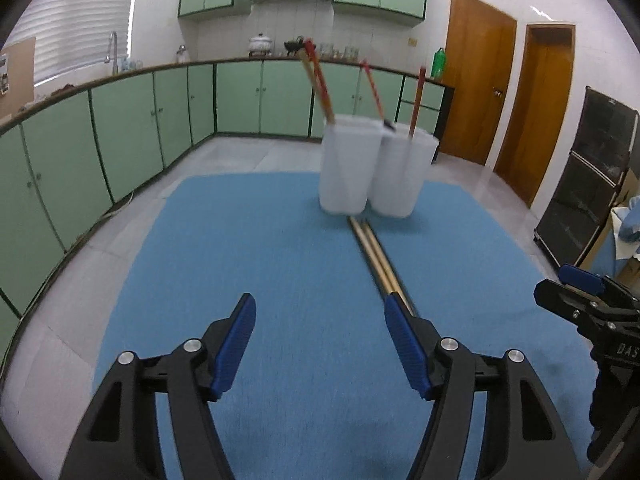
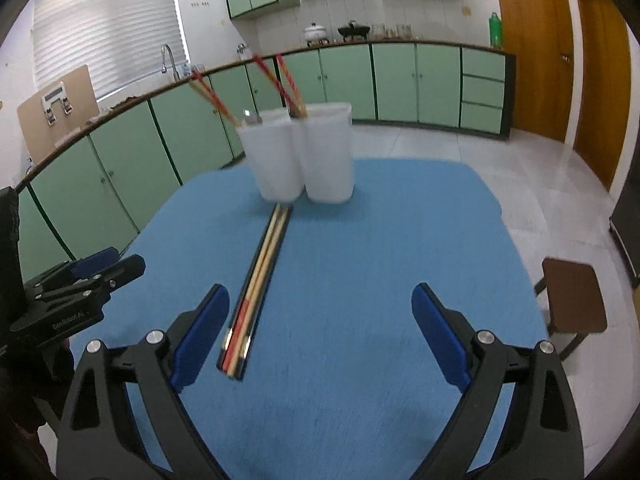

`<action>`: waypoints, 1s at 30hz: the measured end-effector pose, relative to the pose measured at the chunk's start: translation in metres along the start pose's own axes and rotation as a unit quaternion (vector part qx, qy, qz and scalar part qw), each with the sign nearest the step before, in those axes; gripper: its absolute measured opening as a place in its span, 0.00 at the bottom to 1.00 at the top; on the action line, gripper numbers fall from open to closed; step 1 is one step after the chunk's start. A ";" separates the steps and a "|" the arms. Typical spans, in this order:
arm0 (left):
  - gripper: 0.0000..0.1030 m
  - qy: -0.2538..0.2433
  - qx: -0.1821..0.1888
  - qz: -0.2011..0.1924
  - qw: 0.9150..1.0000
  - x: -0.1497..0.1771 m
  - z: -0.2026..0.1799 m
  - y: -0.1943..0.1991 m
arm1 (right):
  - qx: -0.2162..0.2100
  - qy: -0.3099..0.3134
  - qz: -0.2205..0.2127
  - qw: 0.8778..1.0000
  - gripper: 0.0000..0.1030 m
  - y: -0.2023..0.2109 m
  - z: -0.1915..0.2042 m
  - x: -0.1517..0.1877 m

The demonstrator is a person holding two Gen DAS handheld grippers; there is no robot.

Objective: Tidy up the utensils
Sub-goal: 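Open both tools and withdraw them back over the mat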

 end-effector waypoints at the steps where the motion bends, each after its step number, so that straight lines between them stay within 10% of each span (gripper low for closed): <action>1: 0.64 0.001 -0.002 0.004 1.000 0.004 0.000 -0.002 | 0.005 0.003 0.003 1.000 0.87 -0.003 0.002 0.005; 30: 0.65 -0.002 -0.013 0.064 0.998 0.052 0.005 -0.032 | 0.050 0.043 0.103 0.992 0.87 -0.069 0.031 0.045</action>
Point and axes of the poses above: each gripper's, at about its wrist camera, not at the fingertips, and y roughly against the way its jaws point, z to its left, x to its underside, the point moved 8 cm from there along -y, roughly the way its jaws point, and after that the axes turned 12 degrees about z, right-handed, at the moved point
